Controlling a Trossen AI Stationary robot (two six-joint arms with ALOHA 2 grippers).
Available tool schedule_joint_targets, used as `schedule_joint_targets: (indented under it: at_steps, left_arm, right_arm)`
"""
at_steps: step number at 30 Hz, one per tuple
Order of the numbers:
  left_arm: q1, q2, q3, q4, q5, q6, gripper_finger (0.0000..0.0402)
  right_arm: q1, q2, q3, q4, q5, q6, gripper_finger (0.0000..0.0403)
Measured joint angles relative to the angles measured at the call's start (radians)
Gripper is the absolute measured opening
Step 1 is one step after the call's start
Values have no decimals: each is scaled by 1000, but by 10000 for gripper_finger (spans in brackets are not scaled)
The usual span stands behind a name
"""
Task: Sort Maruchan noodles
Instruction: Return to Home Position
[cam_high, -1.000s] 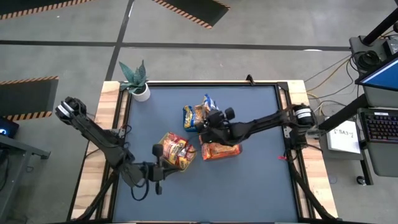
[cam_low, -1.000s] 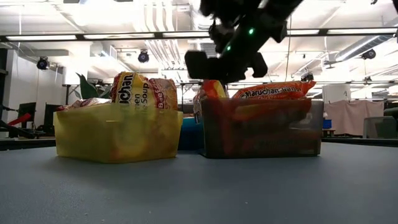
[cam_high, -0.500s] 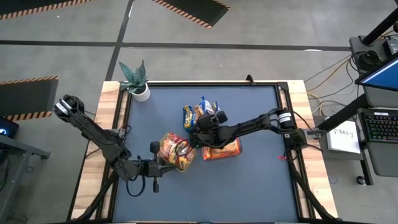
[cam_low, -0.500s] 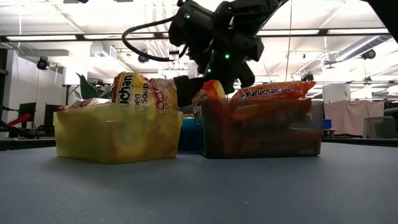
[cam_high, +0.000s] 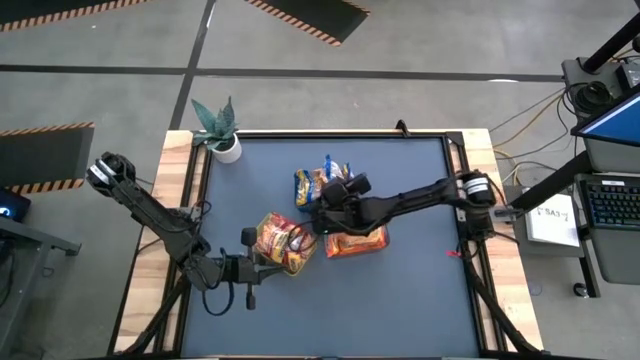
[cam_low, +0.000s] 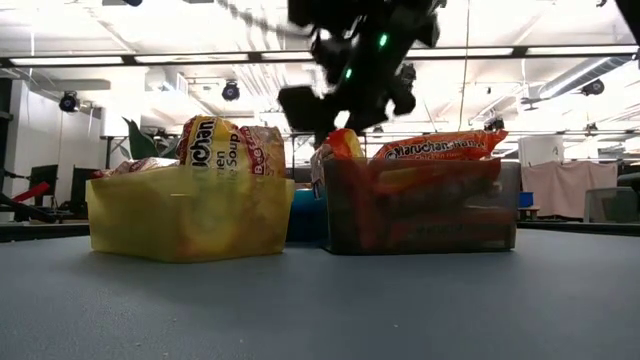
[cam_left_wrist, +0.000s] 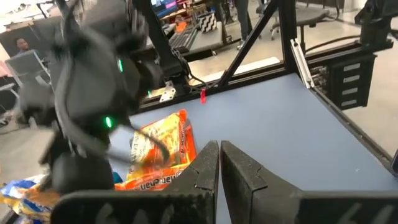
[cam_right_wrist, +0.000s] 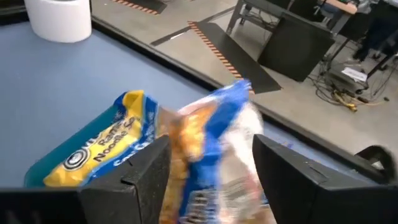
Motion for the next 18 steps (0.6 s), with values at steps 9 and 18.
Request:
schedule_joint_targets:
  at_steps: [9,18]
  left_arm:
    - [-11,-13,-8,-19,1,-19,0]
    - [17,-136,-31,-145,1,-13,0]
  right_arm:
    - [117,-180,-45,-169,8,-96,221]
    - [234,-466,-378,71,-293,-363,221]
